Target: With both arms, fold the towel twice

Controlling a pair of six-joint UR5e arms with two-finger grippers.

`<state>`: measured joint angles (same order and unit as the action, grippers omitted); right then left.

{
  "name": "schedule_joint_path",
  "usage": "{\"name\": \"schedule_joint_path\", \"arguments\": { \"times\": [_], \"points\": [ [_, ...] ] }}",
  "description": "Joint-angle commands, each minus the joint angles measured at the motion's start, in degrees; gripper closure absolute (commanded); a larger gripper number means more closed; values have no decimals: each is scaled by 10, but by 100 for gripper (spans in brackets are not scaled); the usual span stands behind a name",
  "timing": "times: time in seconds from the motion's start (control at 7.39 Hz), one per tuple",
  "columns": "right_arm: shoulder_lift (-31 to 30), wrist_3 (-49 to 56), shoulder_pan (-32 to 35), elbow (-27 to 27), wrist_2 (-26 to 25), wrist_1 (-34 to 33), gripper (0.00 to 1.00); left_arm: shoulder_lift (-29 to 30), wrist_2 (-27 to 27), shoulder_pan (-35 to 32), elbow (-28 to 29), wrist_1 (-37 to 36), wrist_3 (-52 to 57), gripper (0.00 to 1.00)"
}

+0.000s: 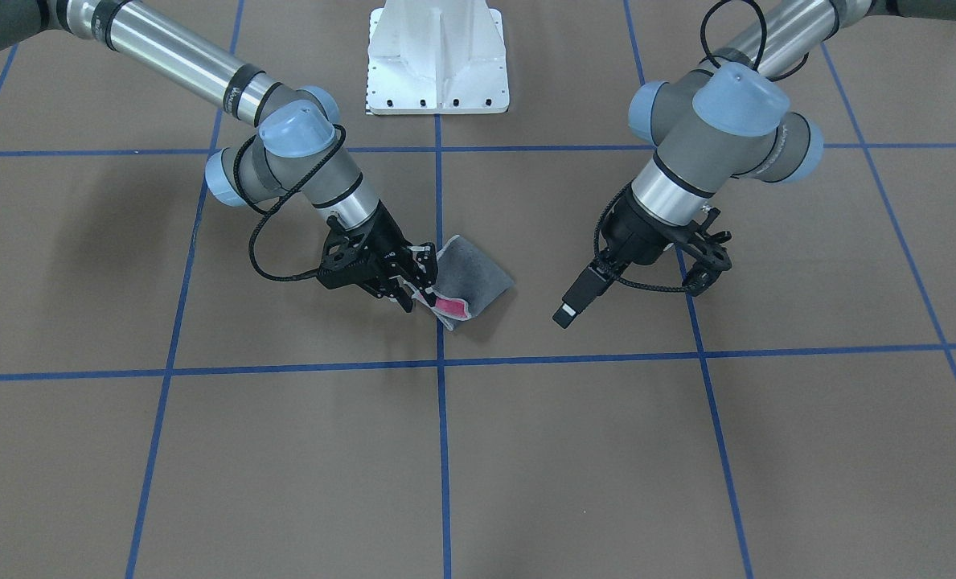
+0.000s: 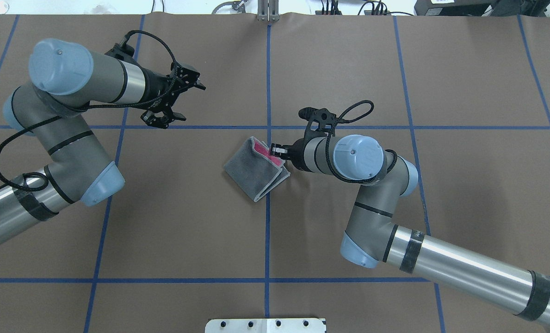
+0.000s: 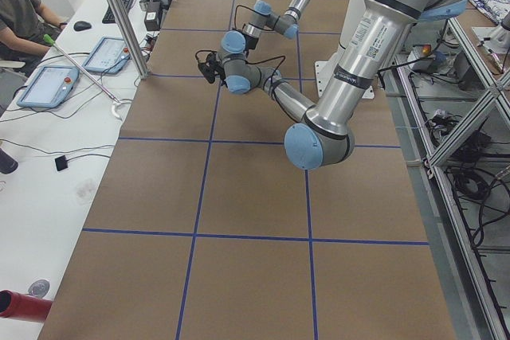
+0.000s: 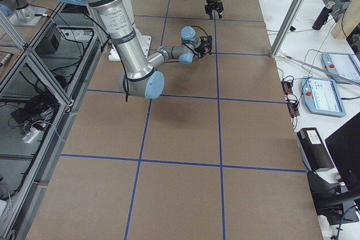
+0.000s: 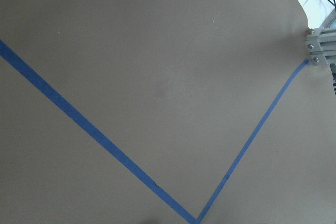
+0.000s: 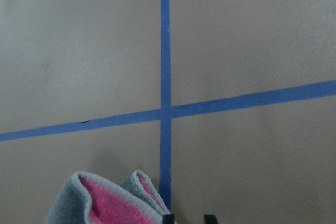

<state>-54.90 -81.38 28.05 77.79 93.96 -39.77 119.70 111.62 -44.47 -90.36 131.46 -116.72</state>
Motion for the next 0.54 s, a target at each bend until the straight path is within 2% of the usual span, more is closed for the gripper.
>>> {"name": "schedule_joint_path", "arguments": {
  "times": [0.0,0.27,0.41],
  "points": [
    [-2,0,-1,2,0,0,35,0,0,0,0,0,0,9],
    [0,-3,-4,2,1,0,38,0,0,0,1,0,0,9],
    [-1,-5,-5,2,0,0,42,0,-1,0,0,-1,0,10]
  ]
}}
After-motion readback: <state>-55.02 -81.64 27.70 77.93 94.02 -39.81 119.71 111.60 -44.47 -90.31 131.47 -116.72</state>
